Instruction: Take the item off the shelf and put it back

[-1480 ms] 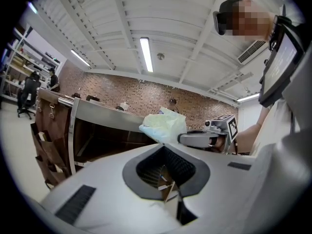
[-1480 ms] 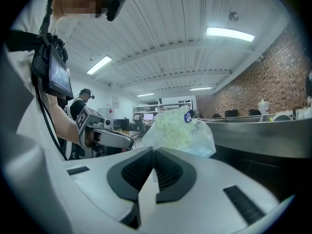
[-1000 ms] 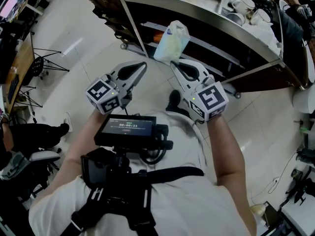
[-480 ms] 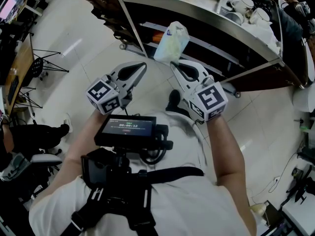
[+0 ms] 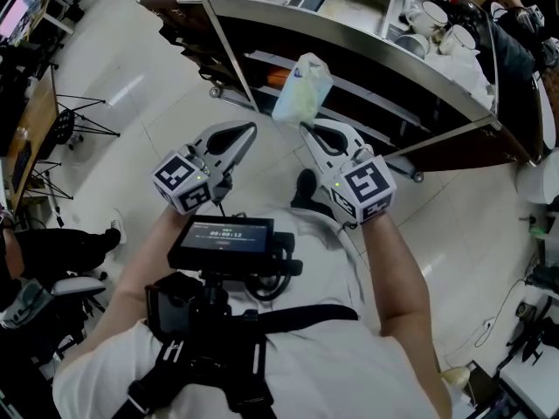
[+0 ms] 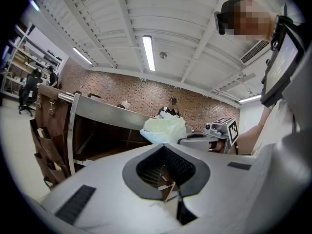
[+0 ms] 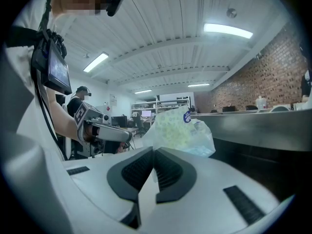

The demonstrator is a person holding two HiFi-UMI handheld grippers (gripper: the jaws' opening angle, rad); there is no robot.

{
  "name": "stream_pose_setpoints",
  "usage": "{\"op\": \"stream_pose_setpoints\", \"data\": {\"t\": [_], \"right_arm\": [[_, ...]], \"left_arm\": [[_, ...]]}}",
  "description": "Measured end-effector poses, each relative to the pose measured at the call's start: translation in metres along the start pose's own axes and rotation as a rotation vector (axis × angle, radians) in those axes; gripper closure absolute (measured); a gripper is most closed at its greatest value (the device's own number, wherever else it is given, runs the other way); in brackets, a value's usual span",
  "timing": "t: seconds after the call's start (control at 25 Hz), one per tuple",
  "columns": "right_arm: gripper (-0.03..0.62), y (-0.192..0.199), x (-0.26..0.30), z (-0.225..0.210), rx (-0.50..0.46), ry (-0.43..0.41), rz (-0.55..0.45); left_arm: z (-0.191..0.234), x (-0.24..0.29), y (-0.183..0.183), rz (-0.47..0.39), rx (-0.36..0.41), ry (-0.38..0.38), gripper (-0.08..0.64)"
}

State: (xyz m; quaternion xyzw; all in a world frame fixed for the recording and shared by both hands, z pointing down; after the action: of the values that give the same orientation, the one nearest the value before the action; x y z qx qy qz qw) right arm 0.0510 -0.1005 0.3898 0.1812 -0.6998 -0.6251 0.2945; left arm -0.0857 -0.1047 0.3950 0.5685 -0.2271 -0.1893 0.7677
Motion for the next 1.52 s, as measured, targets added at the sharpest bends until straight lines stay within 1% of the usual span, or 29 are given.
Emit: {"op": "stream_pose_setpoints", "data": {"t": [0.32, 0.6, 0.92, 1.08, 1.24, 1.36, 1.52], "right_arm": [[0.583, 0.044, 0.016, -0.034, 0.030, 0.026, 0.099], [0.583, 0.088, 0.040, -0.093, 0.080, 0.081, 0.181], [0.583, 0.129, 0.084, -0.161, 0.102, 0.126, 0.268], [0.582, 0.146, 0.103, -0.196, 0.095, 0.189, 0.308], [0.581, 0.164, 0.113, -0.233, 0.107, 0.260, 0.336], [0.581, 0.172, 0.119, -0.250, 0.103, 0.275, 0.351], [0.579, 0.184, 0.124, -0.258, 0.083, 0.271, 0.398]], "left_arm": [[0.011, 0.009, 0.001, 0.008, -0.028, -0.026, 0.551], [0.024, 0.027, 0.003, 0.025, -0.027, -0.048, 0.551], [0.038, 0.036, -0.003, 0.014, -0.049, -0.118, 0.551], [0.045, 0.034, -0.005, 0.017, -0.052, -0.156, 0.551], [0.049, 0.030, 0.001, 0.029, -0.062, -0.200, 0.551], [0.053, 0.024, 0.004, 0.036, -0.068, -0.238, 0.551], [0.056, 0.017, 0.006, 0.041, -0.079, -0.270, 0.551]]}}
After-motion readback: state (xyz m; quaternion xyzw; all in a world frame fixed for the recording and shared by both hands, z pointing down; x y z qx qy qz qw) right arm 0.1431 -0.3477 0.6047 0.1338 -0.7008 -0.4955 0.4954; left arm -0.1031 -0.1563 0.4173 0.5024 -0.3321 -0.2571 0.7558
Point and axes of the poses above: the fingertips, and each gripper's own axes: x forward along the fingers, z to its left, y out of its underside, the point moved 3 cm from there along -x, backward along the fingers, and after that the axes turned 2 degrees about -y, right-handed, at the moved point
